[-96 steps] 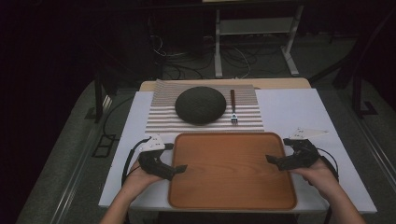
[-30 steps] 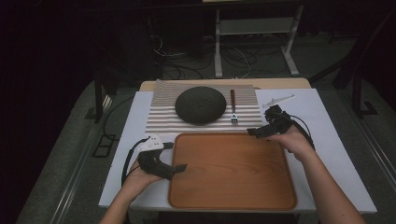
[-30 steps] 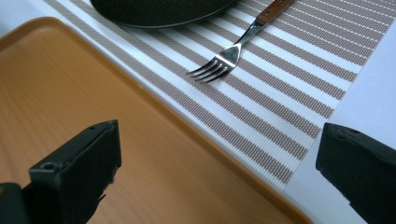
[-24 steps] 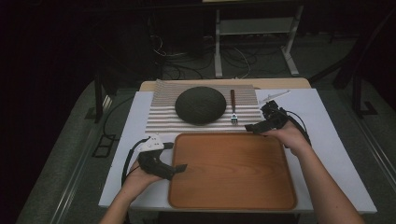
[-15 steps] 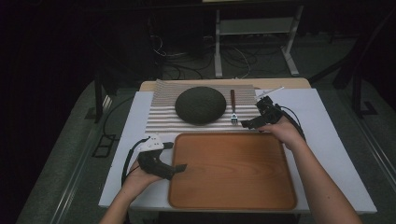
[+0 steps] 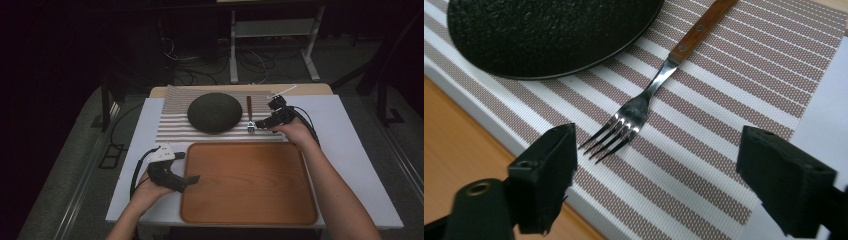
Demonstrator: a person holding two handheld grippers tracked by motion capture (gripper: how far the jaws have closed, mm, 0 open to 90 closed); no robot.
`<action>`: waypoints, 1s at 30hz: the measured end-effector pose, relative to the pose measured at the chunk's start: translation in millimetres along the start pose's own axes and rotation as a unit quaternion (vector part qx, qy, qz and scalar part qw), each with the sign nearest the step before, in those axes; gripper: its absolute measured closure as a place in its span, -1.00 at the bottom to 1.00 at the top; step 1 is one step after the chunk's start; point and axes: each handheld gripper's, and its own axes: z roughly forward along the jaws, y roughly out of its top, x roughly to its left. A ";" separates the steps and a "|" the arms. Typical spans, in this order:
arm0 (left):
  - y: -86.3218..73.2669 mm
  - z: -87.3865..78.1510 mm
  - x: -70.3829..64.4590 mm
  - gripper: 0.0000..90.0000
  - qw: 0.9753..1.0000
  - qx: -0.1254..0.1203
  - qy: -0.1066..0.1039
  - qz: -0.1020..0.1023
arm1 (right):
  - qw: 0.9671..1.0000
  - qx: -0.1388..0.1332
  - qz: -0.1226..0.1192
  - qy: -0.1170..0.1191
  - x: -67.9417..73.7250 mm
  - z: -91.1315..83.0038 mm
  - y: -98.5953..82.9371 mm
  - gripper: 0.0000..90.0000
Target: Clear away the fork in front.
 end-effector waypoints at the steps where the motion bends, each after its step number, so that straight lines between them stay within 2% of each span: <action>1: 0.0 0.0 -0.1 -1.00 1.000 0.000 0.000 0.000 | 1.000 0.002 0.000 0.000 -0.5 1.5 1.6 -0.54; 4: 0.1 -0.2 -0.2 -1.00 1.000 -0.001 -0.001 0.000 | 1.000 0.008 0.009 0.005 -1.7 6.7 6.9 -0.44; 7: 0.2 -0.2 0.0 -1.00 1.000 -0.002 -0.001 -0.001 | 1.000 0.016 0.012 -0.004 -2.0 12.7 13.6 -0.40; 9: 0.2 0.0 -0.1 -1.00 1.000 -0.002 -0.001 -0.001 | 1.000 0.020 0.014 -0.001 -2.6 16.2 18.9 -0.28; 12: 0.3 0.3 -0.2 -1.00 1.000 -0.001 -0.002 0.000 | 0.999 0.026 0.020 -0.005 -2.6 20.0 24.5 -0.28; 18: 0.3 -1.0 0.2 -1.00 1.000 -0.006 -0.002 -0.002 | 0.998 0.044 0.030 -0.011 -2.1 31.2 40.3 -0.14; 19: 0.4 -1.1 -0.1 -1.00 1.000 -0.006 -0.003 -0.002 | 0.998 0.052 0.040 -0.006 -3.3 35.2 45.0 -0.06; 26: 0.5 -0.5 -0.7 -1.00 1.000 -0.006 -0.005 0.000 | 0.996 0.070 0.052 -0.009 -9.5 48.7 56.9 0.04; 30: 0.7 -0.5 -0.6 -1.00 1.000 -0.010 -0.008 0.000 | 0.994 0.088 0.066 -0.014 -11.7 60.9 64.6 0.11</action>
